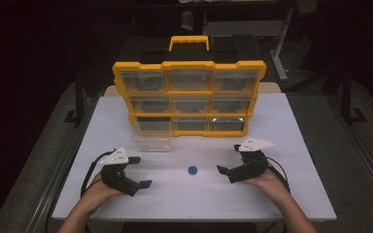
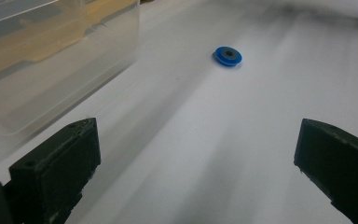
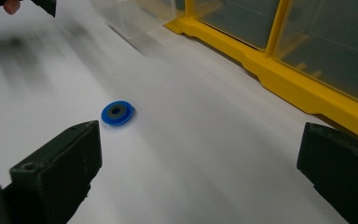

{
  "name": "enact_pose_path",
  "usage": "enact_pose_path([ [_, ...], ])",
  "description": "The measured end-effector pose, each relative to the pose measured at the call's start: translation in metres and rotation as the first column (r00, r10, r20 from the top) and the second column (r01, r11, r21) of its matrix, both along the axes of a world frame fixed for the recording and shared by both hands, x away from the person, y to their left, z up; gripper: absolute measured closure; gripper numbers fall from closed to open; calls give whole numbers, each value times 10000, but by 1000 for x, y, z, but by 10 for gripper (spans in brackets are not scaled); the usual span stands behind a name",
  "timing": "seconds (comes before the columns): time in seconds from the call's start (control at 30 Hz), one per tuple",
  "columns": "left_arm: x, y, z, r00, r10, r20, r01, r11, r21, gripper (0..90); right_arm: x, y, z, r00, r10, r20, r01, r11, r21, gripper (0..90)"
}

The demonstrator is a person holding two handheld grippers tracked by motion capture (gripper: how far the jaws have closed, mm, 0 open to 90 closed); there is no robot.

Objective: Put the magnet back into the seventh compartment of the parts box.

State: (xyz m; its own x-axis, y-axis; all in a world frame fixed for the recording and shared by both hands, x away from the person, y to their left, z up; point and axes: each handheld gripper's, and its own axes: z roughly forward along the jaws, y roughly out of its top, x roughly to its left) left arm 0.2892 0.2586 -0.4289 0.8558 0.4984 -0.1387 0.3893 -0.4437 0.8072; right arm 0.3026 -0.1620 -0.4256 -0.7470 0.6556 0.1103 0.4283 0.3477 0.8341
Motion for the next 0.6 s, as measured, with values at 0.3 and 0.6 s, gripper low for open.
enact_pose_path([
  [0.3, 0, 0, 0, 10000, -4, -22, 4, 10000, -87, 2, 5, 6, 1, 10000, 77, -7, -77, 10000, -44, 0],
  [0.6, 0, 0, 1, 10000, 6, -32, -6, 9999, -131, 3, 9, 12, 2, 9999, 124, -17, -124, 9999, -5, 0],
])
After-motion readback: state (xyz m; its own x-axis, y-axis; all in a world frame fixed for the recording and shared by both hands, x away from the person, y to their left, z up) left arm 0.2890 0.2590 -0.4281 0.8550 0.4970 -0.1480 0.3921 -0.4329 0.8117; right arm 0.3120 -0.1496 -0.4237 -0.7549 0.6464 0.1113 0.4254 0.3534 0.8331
